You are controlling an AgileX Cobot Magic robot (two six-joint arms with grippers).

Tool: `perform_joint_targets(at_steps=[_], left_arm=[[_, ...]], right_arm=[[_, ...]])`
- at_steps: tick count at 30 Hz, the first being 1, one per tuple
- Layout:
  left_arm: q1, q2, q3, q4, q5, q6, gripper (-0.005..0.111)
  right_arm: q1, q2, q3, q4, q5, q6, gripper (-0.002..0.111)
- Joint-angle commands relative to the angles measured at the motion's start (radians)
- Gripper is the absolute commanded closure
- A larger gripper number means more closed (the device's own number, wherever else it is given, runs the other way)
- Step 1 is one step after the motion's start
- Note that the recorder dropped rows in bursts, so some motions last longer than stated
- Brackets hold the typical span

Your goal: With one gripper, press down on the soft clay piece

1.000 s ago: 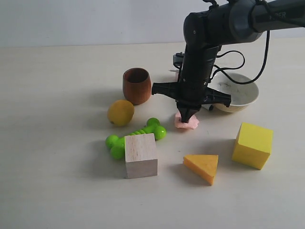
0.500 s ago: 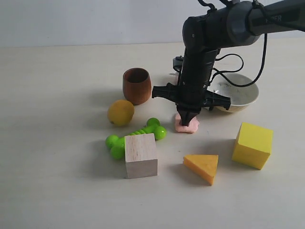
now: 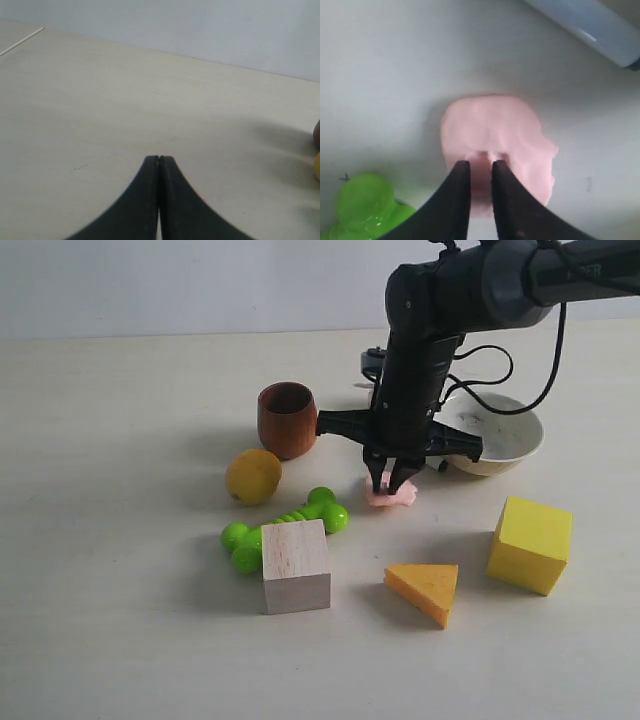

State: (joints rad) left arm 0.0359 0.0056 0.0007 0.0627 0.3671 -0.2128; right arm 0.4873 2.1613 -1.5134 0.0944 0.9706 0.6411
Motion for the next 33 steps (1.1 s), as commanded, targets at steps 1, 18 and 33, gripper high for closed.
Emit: perform_joint_targets(at_steps=[1, 18, 33], left_arm=[[-0.006, -0.006, -0.001, 0.001, -0.007, -0.002, 0.107], [-0.006, -0.006, -0.001, 0.001, -0.007, -0.002, 0.107], [-0.006, -0.006, -0.001, 0.001, -0.007, -0.002, 0.107]], right_arm=[[0.001, -0.020, 0.000, -0.021, 0.003, -0.011, 0.083], [0.001, -0.018, 0.000, -0.015, 0.013, -0.011, 0.077], [0.001, 0.007, 0.002, 0.042, 0.029, -0.009, 0.065]])
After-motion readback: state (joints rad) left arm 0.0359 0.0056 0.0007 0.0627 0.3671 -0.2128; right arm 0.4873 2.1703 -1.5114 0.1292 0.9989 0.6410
